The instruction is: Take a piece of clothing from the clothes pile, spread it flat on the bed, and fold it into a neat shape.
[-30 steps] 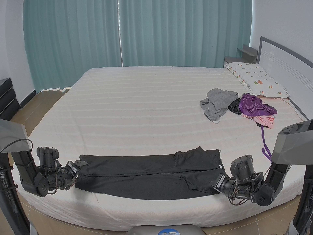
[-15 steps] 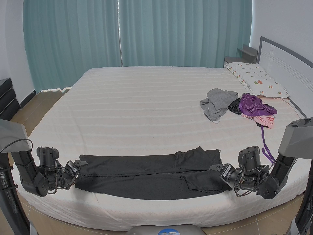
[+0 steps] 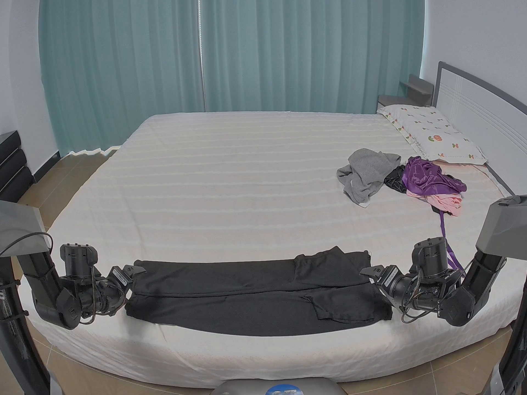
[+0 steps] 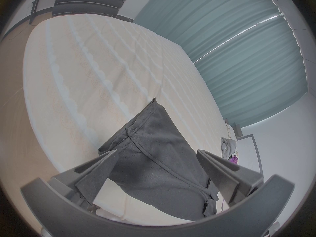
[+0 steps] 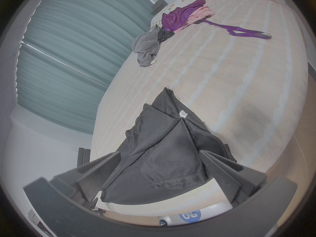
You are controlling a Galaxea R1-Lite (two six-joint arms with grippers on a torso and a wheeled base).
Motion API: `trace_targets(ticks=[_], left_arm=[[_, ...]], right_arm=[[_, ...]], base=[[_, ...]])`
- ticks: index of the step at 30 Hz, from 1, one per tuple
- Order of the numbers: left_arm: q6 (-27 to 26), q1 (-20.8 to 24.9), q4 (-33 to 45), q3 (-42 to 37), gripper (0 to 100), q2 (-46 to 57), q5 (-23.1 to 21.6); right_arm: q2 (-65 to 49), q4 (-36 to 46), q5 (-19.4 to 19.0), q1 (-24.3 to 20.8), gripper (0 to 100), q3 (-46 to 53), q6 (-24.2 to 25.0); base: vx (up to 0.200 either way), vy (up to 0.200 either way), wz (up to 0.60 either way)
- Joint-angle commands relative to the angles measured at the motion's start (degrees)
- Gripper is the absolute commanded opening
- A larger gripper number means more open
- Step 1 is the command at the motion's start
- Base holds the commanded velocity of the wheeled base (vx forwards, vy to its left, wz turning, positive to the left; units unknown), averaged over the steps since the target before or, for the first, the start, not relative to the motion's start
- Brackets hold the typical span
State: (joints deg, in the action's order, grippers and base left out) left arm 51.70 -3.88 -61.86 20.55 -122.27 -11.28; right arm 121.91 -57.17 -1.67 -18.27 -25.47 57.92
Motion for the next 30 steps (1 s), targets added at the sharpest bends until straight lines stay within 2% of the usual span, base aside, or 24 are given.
trace_targets(ticks=[1,9,18,25,26,30], left_arm=[[0.68,-0.08,-0.02,0.01,100,0.10,-0.06],[0.68,-0.08,-0.02,0.45,100,-0.34,-0.06],[0.33,0.27,-0.02,0.28,100,-0.16,-0.06],[0.16,3.53,0.07,0.45,100,-0.42,0.55],[0.07,5.55,0.07,0.98,100,-1.04,1.70],[-0.28,7.92,0.33,4.50,100,-4.55,5.83]], right_arm=[[0.44,-0.04,-0.09,0.08,100,0.07,0.00],[0.44,-0.13,0.00,0.08,100,0.07,0.00],[0.26,-0.13,0.00,0.08,100,-0.11,0.00],[0.44,-0.22,0.00,0.08,100,-0.46,0.00],[0.44,-0.22,0.00,0.08,100,-0.46,0.09],[0.44,-0.22,0.00,0.08,100,-0.37,0.09]], base=[[0.000,0.200,0.00],[0.000,0.200,0.00],[0.000,0.000,0.00],[0.000,0.000,0.00],[0.000,0.000,0.00],[0.000,0.000,0.00]])
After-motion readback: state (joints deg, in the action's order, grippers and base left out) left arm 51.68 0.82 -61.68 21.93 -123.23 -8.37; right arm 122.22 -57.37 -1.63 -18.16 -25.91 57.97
